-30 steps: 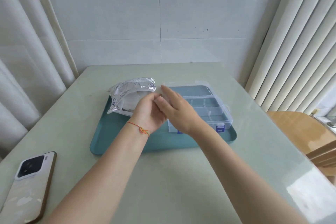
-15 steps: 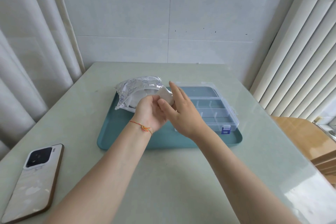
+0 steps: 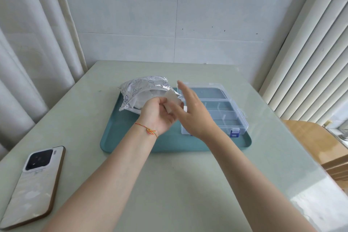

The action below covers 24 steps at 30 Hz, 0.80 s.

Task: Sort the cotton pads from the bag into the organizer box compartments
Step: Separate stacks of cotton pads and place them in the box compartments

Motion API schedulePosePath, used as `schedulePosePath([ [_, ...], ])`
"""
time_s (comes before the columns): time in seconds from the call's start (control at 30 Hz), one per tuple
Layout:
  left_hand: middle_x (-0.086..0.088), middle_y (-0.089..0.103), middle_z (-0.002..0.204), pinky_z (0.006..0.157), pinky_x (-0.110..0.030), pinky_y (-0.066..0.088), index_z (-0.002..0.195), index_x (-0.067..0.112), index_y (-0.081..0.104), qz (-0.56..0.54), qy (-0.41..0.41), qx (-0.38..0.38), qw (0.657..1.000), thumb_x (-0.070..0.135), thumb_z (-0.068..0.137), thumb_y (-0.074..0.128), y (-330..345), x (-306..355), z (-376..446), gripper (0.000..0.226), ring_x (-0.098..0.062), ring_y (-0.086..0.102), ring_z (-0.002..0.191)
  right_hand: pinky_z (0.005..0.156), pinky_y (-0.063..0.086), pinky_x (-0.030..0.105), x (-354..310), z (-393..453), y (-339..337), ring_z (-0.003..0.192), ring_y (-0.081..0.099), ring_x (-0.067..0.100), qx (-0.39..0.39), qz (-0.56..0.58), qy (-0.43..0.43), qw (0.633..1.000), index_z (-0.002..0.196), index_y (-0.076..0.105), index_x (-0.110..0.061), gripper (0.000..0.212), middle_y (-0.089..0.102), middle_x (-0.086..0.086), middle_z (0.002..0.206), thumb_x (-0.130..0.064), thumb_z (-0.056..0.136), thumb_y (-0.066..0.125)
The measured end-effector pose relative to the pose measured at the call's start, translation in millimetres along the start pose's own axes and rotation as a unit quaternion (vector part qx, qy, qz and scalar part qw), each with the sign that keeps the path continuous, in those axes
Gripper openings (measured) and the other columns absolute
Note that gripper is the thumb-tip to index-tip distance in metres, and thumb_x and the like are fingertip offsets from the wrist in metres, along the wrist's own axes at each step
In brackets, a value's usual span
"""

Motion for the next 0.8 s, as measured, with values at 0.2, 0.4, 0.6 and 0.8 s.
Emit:
schedulePosePath([
  [0.2, -0.014, 0.068, 0.083, 0.065, -0.031, 0.058, 0.1, 0.002, 0.064, 0.165, 0.058, -0.01, 0.985, 0.007, 0.098, 0.045, 9.4, 1.8, 4.3, 0.02, -0.021, 0.068, 0.073, 0.069, 0.049, 0.025, 24.0, 15.3, -25.8, 0.081, 0.063, 0.012, 0.033, 0.16, 0.173, 0.971, 0.109, 0.063, -0.017, 0.019, 0.067, -0.003, 0.091, -0.021, 0.091, 0.063],
  [0.4, -0.002, 0.068, 0.087, 0.056, -0.025, 0.054, 0.106, 0.014, 0.067, 0.367, 0.15, 0.042, 0.917, 0.01, 0.092, 0.064, 11.4, 8.3, 11.6, 0.015, -0.016, 0.065, 0.07, 0.072, 0.052, 0.039, 45.3, 22.5, -38.3, 0.066, 0.059, 0.021, 0.045, 0.187, 0.181, 0.965, 0.097, 0.049, -0.016, 0.021, 0.065, 0.002, 0.075, -0.01, 0.087, 0.067],
  [0.6, -0.005, 0.071, 0.069, 0.051, -0.025, 0.051, 0.08, 0.016, 0.065, 0.643, 0.192, 0.117, 0.732, 0.017, 0.084, 0.059, 3.4, 14.4, 16.2, 0.008, -0.02, 0.062, 0.052, 0.072, 0.057, 0.035, 70.3, 44.7, -48.7, 0.058, 0.054, 0.016, 0.06, 0.136, 0.244, 0.958, 0.086, 0.065, -0.015, 0.01, 0.06, 0.003, 0.074, -0.005, 0.088, 0.065],
  [0.8, -0.004, 0.071, 0.076, 0.056, -0.031, 0.058, 0.086, 0.016, 0.06, 0.665, 0.149, 0.113, 0.723, 0.013, 0.082, 0.059, 2.0, 9.5, 24.3, 0.005, -0.019, 0.069, 0.055, 0.05, 0.039, 0.017, 66.9, 56.0, -30.1, 0.053, 0.062, 0.007, -0.054, 0.048, 0.266, 0.961, 0.097, 0.069, -0.013, 0.017, 0.067, 0.007, 0.081, -0.002, 0.088, 0.058],
])
Point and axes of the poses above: each hand's wrist, its own z-axis towards the middle knuckle, its own y-axis out of the palm, x = y × z, the point moved 5 cm from there along z, towards the middle knuckle
